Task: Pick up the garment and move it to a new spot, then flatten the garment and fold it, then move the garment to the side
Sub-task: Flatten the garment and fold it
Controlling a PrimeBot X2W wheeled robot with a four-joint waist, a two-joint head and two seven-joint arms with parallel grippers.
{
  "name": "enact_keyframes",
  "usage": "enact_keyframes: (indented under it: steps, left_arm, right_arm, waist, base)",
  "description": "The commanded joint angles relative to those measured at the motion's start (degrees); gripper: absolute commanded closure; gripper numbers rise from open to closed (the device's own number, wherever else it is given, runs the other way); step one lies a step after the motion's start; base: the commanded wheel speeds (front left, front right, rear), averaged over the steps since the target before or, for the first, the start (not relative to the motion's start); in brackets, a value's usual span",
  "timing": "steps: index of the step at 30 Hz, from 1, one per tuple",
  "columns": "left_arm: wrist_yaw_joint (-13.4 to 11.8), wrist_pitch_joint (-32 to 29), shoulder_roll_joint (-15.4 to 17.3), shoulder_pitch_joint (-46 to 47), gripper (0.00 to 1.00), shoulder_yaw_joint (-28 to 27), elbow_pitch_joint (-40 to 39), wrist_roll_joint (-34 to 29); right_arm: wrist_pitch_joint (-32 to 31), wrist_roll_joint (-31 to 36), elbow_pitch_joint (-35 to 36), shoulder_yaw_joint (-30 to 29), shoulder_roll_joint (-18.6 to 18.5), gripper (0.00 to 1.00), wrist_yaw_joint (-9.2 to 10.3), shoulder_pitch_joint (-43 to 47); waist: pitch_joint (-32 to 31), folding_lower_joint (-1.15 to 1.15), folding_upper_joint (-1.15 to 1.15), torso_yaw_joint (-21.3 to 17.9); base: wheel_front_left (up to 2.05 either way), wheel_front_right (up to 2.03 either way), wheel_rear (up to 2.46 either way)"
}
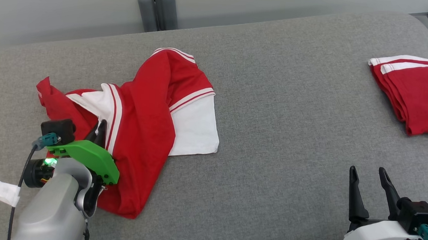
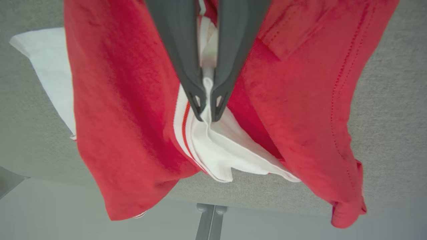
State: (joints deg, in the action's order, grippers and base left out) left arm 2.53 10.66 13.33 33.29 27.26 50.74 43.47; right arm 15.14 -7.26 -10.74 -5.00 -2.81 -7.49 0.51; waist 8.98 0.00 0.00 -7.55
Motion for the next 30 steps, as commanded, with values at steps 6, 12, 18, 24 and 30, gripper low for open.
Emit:
enact_keyframes:
  steps: [6,12,18,24,30]
  left_arm:
    - [1.0,2.4,-0.9,1.1,1.00,3.7,-1.9,-4.0]
    - [3.4,2.9,-3.9,-1.6,1.00,12.8,-9.7,-10.6]
    - [4.8,1.0,-7.2,-3.8,1.00,24.2,-17.5,-14.4]
    - [5.0,2.0,-9.6,-3.1,1.00,32.0,-18.8,-15.4]
    - [5.0,2.4,-10.3,-5.3,0.00,37.6,-17.9,-7.3]
  right_arm:
    - [0.0,-0.2,-0.5,-0.1,-0.2,0.00,0.00,0.8]
    - [0.0,-0.9,-0.8,-0.4,-0.2,0.00,0.00,1.7]
    - [0.0,-2.1,-0.9,0.1,-0.2,0.00,0.00,1.0]
    - [0.0,-3.5,-1.3,0.0,-0.2,0.00,0.00,1.3]
    - [0.0,-4.1,-1.6,-0.2,-0.1,0.00,0.00,1.9]
  waist:
    - [-1.9,0.00,0.00,-0.7]
    - [-3.8,0.00,0.00,-2.1]
    - [-3.7,0.00,0.00,-5.2]
    - [-2.5,0.00,0.00,-8.5]
    - [-1.8,0.00,0.00,-9.6]
  base:
    - [0.00,0.00,0.00]
    - [0.00,0.00,0.00]
    - [0.00,0.00,0.00]
    - [0.00,0.00,0.00]
    - [0.00,0.00,0.00]
